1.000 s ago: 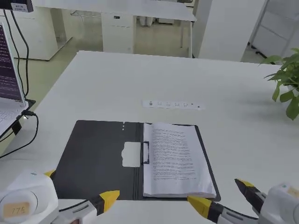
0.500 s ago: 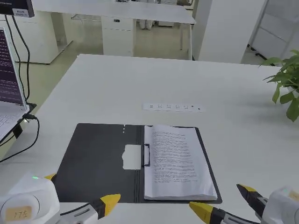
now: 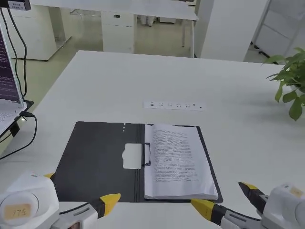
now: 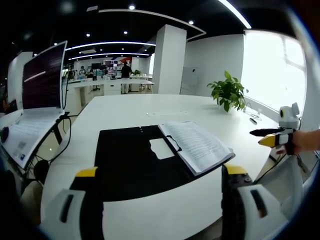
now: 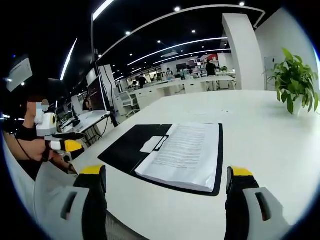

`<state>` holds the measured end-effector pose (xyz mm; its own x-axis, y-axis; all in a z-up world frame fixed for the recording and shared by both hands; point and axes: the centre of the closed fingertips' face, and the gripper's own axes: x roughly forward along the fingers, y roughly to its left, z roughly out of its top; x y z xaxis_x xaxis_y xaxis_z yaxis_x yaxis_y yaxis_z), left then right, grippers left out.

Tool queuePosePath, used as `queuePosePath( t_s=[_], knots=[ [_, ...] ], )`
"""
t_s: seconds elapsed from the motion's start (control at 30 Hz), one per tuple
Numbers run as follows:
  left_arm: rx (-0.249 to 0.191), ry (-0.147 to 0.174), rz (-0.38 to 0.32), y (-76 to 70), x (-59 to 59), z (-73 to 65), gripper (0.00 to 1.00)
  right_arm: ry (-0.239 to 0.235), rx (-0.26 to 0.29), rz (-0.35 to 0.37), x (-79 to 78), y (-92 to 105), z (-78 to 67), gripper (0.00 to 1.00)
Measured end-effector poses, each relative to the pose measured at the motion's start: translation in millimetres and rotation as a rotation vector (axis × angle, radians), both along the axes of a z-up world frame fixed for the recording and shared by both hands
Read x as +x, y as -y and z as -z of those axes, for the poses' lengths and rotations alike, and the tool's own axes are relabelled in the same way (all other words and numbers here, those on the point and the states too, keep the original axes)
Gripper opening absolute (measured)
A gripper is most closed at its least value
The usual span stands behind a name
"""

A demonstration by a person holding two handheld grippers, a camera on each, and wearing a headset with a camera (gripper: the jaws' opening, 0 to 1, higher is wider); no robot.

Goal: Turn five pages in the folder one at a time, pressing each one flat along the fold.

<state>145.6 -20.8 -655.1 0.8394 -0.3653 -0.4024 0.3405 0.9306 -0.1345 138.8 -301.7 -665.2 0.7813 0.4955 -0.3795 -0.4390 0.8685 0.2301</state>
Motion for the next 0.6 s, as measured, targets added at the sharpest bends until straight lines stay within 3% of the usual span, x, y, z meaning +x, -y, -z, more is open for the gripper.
queuePosePath(
  t_s=[0.6],
  knots=[
    [0.006,0.004,0.010,2.6,-0.4,-0.4,1.00,0.006,0.012,0.001,-2.9,-0.1,0.6,1.00]
  ],
)
